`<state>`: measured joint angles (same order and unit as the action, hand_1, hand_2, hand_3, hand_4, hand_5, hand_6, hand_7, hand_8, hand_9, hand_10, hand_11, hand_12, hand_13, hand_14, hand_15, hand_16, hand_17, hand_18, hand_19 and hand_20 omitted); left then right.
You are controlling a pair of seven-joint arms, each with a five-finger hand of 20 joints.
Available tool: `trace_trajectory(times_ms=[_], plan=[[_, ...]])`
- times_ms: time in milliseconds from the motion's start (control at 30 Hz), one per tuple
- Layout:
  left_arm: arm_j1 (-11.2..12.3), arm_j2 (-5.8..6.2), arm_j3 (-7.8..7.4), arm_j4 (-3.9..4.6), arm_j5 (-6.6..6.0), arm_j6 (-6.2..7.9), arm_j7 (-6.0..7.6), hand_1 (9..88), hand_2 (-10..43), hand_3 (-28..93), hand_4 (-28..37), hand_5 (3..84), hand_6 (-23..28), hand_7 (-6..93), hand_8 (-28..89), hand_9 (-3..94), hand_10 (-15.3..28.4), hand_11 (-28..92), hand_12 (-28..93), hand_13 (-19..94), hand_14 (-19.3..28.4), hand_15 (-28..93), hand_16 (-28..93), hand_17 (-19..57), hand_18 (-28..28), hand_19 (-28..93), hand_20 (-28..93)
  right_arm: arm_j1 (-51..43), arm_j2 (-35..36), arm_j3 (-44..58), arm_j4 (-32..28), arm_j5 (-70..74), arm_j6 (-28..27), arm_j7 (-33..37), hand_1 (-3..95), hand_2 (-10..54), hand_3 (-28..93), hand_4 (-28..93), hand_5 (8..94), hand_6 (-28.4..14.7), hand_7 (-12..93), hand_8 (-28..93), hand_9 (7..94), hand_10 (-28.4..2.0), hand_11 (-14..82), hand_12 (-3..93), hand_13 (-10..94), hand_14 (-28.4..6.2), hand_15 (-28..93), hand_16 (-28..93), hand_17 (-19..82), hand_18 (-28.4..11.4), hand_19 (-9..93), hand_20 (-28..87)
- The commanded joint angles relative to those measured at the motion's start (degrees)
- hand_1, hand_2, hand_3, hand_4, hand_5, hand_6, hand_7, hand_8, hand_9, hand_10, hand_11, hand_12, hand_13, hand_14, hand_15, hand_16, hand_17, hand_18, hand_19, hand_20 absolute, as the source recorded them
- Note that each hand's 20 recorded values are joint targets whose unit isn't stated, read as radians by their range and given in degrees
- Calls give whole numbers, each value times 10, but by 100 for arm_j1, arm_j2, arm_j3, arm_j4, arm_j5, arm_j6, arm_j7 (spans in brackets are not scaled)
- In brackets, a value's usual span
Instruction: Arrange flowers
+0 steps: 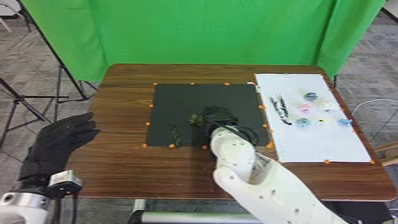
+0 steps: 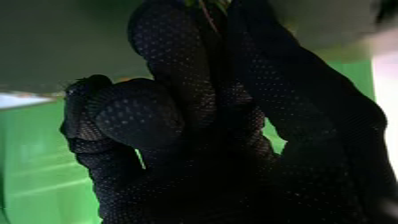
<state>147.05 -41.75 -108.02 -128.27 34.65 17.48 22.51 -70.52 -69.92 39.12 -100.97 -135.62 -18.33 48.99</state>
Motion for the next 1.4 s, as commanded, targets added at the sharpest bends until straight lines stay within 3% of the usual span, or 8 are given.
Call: trace_trajectory(times_ms=[33, 467, 600, 733, 1133, 1233, 1267, 1400], plan=[[-22, -43, -18, 5, 76, -99, -94, 269, 31, 817, -208, 426, 118, 196, -107, 366, 210, 379, 103, 251, 268, 648, -140, -90, 228, 599, 163, -45, -150, -76, -54, 29, -13, 7, 515, -93, 749, -253, 857, -24, 242, 184, 863, -140, 406, 275, 797, -97, 722, 243, 437, -261, 932, 264], [-7, -60, -30, -4, 100, -100, -144, 273, 33, 819, -204, 427, 119, 194, -108, 367, 210, 379, 102, 251, 268, 649, -140, -91, 228, 598, 162, -46, -149, -171, -245, -193, -51, -71, 425, -89, 736, -248, 854, -31, 245, 138, 855, -145, 412, 256, 791, -104, 715, 244, 434, -266, 932, 261], [-50, -44, 13, 7, 109, -111, -153, 273, 33, 819, -203, 426, 119, 195, -107, 367, 210, 380, 102, 251, 268, 649, -140, -91, 229, 599, 162, -2, -143, -192, -247, -122, -61, -11, 394, -85, 740, -246, 851, -33, 247, 68, 845, -151, 415, 254, 777, -114, 720, 244, 424, -272, 932, 249], [-10, -38, -11, -1, 108, -103, -136, 272, 32, 821, -202, 426, 119, 195, -107, 367, 210, 380, 102, 251, 268, 649, -140, -91, 228, 598, 162, -22, -162, -159, -266, -115, -134, -14, 369, -74, 738, -233, 850, -32, 273, -80, 842, -154, 416, 252, 773, -116, 721, 240, 420, -275, 932, 243], [27, -26, 16, -8, 74, -61, -84, 273, 33, 821, -202, 426, 118, 195, -107, 367, 210, 379, 102, 252, 269, 649, -141, -91, 228, 598, 162, 105, -84, -273, -211, -152, -104, 142, 351, -70, 731, -229, 846, -35, 272, -82, 840, -158, 412, 250, 769, -120, 721, 235, 416, -281, 932, 234], [95, -55, -14, -24, 66, -51, -70, 273, 33, 821, -202, 426, 118, 195, -107, 367, 210, 379, 102, 252, 269, 649, -141, -91, 228, 599, 162, 244, 30, -384, -269, -249, 25, 293, 349, -70, 732, -228, 846, -36, 271, -82, 840, -159, 412, 250, 770, -120, 720, 234, 417, -282, 932, 233], [187, -43, -50, -54, 37, 3, -5, 273, 34, 821, -203, 426, 118, 195, -107, 367, 210, 379, 102, 252, 269, 649, -141, -91, 228, 599, 162, 272, 50, -388, -304, -347, 87, 300, 348, -70, 732, -227, 846, -36, 272, -82, 840, -159, 411, 249, 771, -120, 720, 233, 419, -282, 932, 233], [376, -74, -158, -99, 17, 40, 36, 273, 34, 820, -203, 426, 118, 195, -107, 367, 210, 379, 102, 251, 269, 649, -141, -91, 228, 599, 162, 388, 186, -259, -563, -319, -98, 438, 348, -67, 726, -224, 853, -35, 273, -78, 849, -158, 411, 248, 778, -119, 720, 231, 431, -283, 932, 235]])
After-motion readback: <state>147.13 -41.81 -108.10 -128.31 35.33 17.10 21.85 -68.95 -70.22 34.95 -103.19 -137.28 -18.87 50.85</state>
